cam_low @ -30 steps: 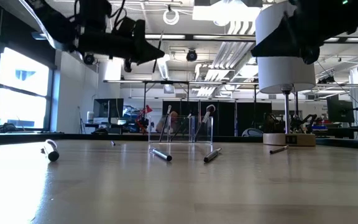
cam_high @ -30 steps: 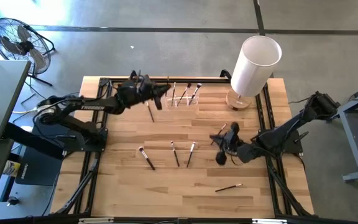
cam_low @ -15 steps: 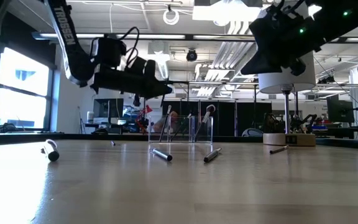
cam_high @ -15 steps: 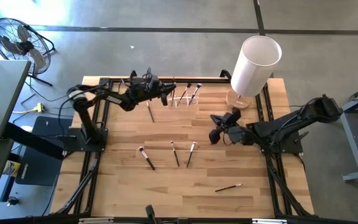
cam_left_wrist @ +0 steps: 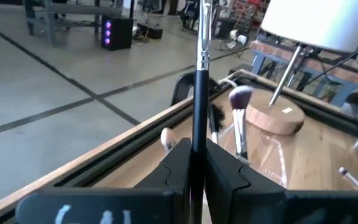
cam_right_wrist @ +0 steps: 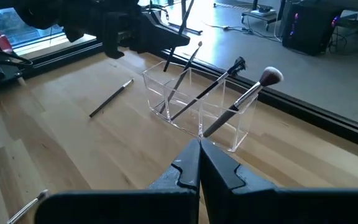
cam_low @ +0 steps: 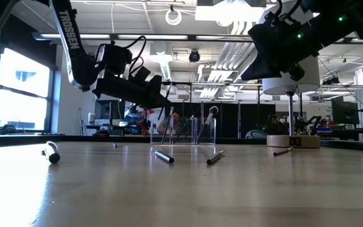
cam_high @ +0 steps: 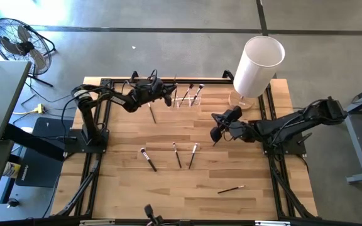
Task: Pick & Place Makeup Brushes
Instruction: Put the black eyeshadow brush into the transparent organizer
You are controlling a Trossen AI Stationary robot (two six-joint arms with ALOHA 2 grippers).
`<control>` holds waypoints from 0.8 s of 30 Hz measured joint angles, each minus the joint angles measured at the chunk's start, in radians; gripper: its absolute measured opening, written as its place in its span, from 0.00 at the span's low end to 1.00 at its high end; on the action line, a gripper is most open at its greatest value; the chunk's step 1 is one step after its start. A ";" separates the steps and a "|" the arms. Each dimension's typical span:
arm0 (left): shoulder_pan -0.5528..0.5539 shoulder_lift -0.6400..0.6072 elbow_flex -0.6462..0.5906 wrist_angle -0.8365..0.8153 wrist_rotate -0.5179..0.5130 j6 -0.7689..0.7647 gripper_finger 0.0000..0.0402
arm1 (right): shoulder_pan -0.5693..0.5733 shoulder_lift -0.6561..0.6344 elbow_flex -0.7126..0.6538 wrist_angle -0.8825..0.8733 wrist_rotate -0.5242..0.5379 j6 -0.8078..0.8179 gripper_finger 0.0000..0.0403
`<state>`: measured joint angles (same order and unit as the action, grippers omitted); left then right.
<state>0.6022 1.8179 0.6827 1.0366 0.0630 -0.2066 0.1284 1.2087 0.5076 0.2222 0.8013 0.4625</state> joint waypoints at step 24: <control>0.000 0.000 0.000 -0.104 0.087 -0.011 0.08 | 0.005 0.000 0.000 0.000 -0.069 -0.021 0.00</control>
<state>0.6018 1.8179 0.6827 0.9322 0.1497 -0.2180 0.1333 1.2087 0.5076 0.2222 0.7326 0.4420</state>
